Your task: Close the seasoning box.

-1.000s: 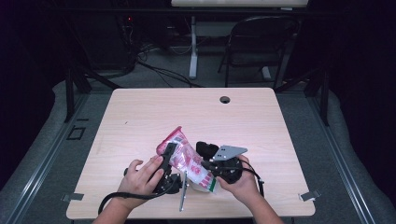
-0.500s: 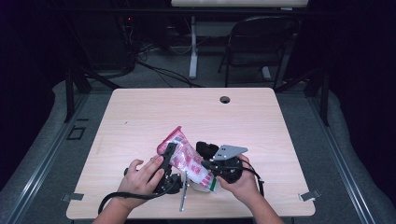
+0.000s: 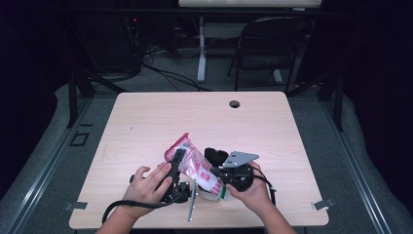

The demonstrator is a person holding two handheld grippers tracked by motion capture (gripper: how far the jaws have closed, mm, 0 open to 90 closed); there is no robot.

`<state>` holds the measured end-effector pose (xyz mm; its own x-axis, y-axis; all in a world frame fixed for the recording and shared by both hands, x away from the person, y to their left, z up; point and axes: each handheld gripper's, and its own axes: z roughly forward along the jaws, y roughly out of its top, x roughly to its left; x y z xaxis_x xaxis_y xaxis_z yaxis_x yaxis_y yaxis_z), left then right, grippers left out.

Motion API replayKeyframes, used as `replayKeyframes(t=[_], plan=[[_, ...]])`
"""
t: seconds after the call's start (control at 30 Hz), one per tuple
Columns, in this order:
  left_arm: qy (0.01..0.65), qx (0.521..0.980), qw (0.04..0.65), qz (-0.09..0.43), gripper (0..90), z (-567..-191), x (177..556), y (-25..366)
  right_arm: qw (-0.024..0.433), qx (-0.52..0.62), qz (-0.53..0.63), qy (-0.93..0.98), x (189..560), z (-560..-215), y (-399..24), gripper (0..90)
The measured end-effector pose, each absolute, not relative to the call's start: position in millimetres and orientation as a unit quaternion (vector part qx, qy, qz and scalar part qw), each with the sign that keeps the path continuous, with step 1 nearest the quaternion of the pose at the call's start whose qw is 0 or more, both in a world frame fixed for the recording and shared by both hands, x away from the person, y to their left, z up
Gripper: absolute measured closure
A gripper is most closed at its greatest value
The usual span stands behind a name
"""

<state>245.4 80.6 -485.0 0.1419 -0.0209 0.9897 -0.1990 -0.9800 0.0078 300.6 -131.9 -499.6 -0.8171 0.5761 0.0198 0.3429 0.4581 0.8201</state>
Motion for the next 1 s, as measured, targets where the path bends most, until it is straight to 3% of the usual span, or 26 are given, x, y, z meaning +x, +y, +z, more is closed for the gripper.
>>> replayKeyframes(t=[1.0], plan=[[-0.088,0.755,0.06,0.647,76.8,-484.5,237.4,80.6,0.144,0.285,0.445,0.837,301.8,-500.0,-131.3,90.0]])
